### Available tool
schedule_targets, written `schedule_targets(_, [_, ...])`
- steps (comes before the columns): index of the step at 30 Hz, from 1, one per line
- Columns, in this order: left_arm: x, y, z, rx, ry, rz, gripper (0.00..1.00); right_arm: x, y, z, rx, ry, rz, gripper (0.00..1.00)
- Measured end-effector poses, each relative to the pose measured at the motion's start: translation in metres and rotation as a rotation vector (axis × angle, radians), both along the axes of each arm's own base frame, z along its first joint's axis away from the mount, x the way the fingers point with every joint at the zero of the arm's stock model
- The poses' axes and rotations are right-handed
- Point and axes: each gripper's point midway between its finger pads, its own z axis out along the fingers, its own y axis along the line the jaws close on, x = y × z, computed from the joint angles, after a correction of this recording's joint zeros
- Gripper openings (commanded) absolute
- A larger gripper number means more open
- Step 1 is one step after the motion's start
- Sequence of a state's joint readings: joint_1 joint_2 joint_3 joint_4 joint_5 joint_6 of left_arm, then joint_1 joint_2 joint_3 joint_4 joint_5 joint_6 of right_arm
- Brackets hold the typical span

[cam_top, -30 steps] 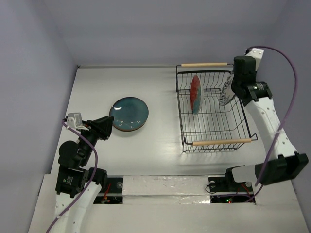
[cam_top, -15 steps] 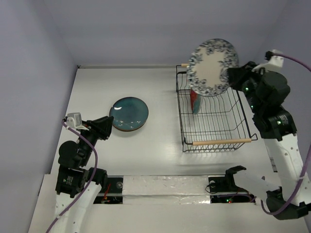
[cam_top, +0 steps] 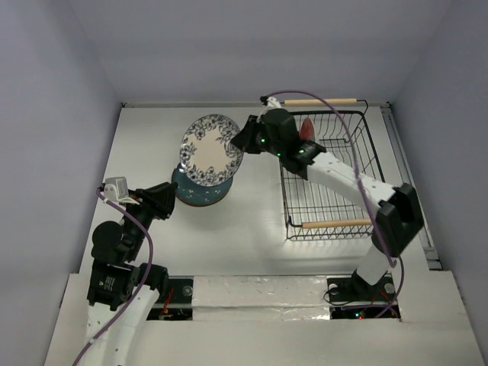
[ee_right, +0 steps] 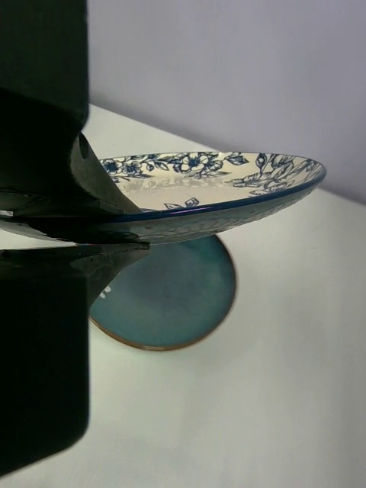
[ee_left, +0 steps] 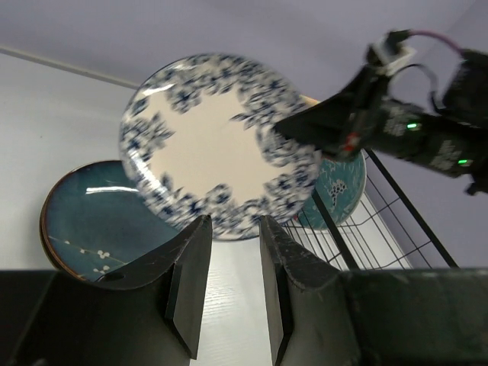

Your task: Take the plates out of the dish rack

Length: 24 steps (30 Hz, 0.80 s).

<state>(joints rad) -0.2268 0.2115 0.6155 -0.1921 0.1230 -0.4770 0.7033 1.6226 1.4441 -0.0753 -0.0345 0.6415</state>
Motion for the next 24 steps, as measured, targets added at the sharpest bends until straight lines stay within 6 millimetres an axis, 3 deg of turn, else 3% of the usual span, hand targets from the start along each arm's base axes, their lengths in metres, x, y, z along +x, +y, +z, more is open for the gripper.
schedule_targets(4, [0.0,0.0,0.0,0.0,0.0,0.0,0.29,0.006,0.044,-0.048,-0.028,0.093,0.03,0.0])
schedule_targets(9, [0.0,0.0,0.0,0.0,0.0,0.0,0.29,0.01,0.078,-0.081,0.0,0.155,0.037,0.0])
schedule_targets(18, [0.0,0.0,0.0,0.0,0.0,0.0,0.29,0.02,0.094,-0.121,0.051,0.243,0.0,0.0])
schedule_targets(24, [0.0,0.0,0.0,0.0,0.0,0.0,0.29,0.023,0.094,-0.139,0.067,0.282,-0.022,0.0])
